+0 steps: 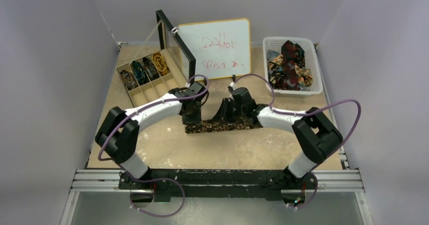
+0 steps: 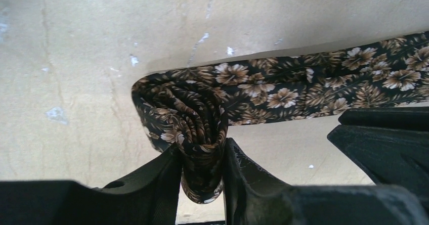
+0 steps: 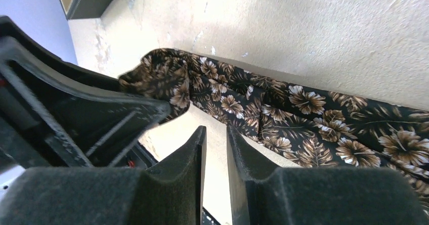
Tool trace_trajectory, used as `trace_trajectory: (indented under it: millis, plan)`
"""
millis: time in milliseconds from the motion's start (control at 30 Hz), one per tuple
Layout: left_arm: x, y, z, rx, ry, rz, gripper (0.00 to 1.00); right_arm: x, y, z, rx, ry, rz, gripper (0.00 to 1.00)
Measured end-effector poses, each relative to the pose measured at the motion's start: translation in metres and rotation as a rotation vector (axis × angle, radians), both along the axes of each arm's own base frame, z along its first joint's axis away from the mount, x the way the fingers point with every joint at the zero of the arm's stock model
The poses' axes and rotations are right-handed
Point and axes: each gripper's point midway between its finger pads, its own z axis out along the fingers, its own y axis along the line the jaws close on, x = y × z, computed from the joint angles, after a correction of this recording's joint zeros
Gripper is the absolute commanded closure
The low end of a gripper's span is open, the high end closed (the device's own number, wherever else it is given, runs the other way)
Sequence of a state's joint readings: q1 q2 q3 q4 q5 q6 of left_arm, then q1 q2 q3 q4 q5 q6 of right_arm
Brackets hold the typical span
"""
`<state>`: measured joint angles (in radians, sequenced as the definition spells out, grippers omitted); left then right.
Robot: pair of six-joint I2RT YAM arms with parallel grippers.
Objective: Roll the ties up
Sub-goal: Roll the tie at the center of the board.
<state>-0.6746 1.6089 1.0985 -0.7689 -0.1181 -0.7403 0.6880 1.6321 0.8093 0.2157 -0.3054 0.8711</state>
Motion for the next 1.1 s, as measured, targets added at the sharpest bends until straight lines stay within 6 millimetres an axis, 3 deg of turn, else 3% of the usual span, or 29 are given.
trace_trajectory:
  millis: [167,433,600,700,967,1100]
  plan:
    - [-0.002,-0.019,-0.004,-0.005,0.008,-0.045,0.53,0.008,-0.008,0.01,0.001,-0.034,-0.038,0.75]
    - [-0.004,-0.043,-0.008,-0.089,0.026,-0.099,0.46,0.008,-0.025,-0.003,-0.043,-0.005,-0.077,0.73]
    - [-0.003,-0.053,-0.004,-0.137,0.021,-0.122,0.42,0.011,-0.03,-0.005,-0.053,-0.005,-0.085,0.61]
    - [-0.002,-0.057,0.008,-0.173,-0.007,-0.127,0.36,0.01,-0.03,-0.003,-0.049,-0.014,-0.078,0.54]
    - [-0.001,-0.053,0.072,-0.32,-0.194,-0.121,0.27,0.01,-0.019,0.014,0.02,-0.068,-0.02,0.3]
    - [-0.002,-0.033,0.073,-0.351,-0.221,-0.069,0.26,0.009,-0.01,0.023,0.072,-0.089,0.015,0.27]
